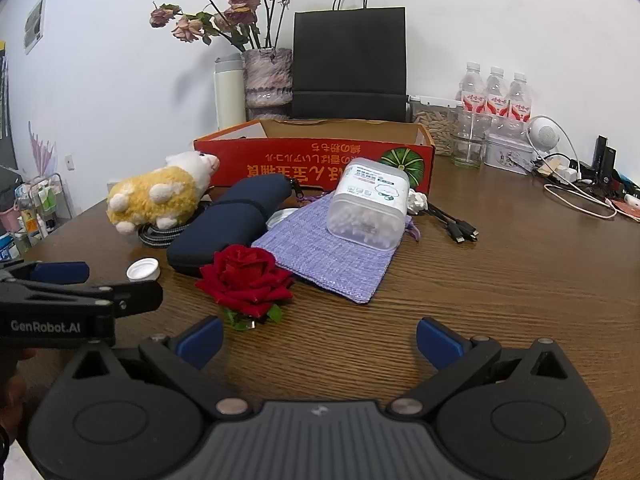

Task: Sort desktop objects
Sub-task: 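Move the right tool to the red rose while the left tool approaches the white bottle cap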

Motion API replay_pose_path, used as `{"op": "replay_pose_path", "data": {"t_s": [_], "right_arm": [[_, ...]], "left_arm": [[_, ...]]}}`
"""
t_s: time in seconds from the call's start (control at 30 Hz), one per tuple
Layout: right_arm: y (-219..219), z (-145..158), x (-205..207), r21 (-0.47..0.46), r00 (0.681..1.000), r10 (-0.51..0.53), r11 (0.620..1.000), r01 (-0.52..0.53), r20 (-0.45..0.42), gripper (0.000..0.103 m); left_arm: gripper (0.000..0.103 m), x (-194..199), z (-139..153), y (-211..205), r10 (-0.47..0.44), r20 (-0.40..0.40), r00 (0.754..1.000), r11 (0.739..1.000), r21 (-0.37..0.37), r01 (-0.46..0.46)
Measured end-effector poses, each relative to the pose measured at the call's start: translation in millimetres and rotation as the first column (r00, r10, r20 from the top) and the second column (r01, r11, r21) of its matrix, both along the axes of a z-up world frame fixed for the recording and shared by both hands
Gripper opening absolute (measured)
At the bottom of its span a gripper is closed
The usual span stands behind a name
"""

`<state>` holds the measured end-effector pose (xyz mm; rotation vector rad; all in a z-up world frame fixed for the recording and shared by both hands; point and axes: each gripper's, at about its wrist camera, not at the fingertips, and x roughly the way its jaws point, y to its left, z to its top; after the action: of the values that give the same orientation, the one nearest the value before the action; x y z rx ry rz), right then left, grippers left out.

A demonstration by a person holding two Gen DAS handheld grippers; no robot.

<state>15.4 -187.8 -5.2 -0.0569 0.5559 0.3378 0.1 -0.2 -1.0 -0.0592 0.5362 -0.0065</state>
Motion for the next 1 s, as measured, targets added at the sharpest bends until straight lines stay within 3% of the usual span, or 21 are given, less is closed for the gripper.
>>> {"op": "replay_pose_path", "data": {"t_s": [0.3, 0.57, 0.77, 0.83, 0.93, 1.0], "right_arm": [[4.5, 2.6, 1.4, -0.017, 1.0, 0.021, 1.0, -0.021, -0.002, 0.103], [21.4, 4.2, 5.5, -0.04, 0.994, 0.107, 0.993, -0.107, -0.008, 0.103], [34.8, 7.6, 15.5, -0.049, 0.988, 0.151, 0.987, -0.152, -0.019, 0.084], [39.2, 8.1, 18.3, -0.054, 0.986, 0.165, 0.985, -0.166, -0.024, 0.081], [43.3, 6.4, 24.6, -0.043, 0.979, 0.193, 0.98, -0.196, -0.066, 0.071], [45.1, 6.7, 25.7, -0.044, 0.978, 0.195, 0.979, -0.198, -0.07, 0.07]], "left_arm": [[0.103, 1.7, 0.5, 4.6, 0.007, -0.002, 1.0, 1.0, -0.009, -0.007], [0.103, 12.0, 2.4, 14.6, 0.015, -0.016, 1.0, 1.0, 0.021, -0.014], [0.102, 22.1, 4.2, 20.3, -0.015, -0.037, 0.999, 0.999, 0.044, 0.017], [0.1, 26.2, 5.0, 21.9, -0.034, -0.048, 0.998, 0.999, 0.038, 0.036], [0.086, 33.0, 3.4, 23.1, -0.068, -0.077, 0.995, 0.997, 0.017, 0.07], [0.077, 36.8, 0.9, 23.4, -0.083, -0.097, 0.992, 0.996, 0.004, 0.084]]}}
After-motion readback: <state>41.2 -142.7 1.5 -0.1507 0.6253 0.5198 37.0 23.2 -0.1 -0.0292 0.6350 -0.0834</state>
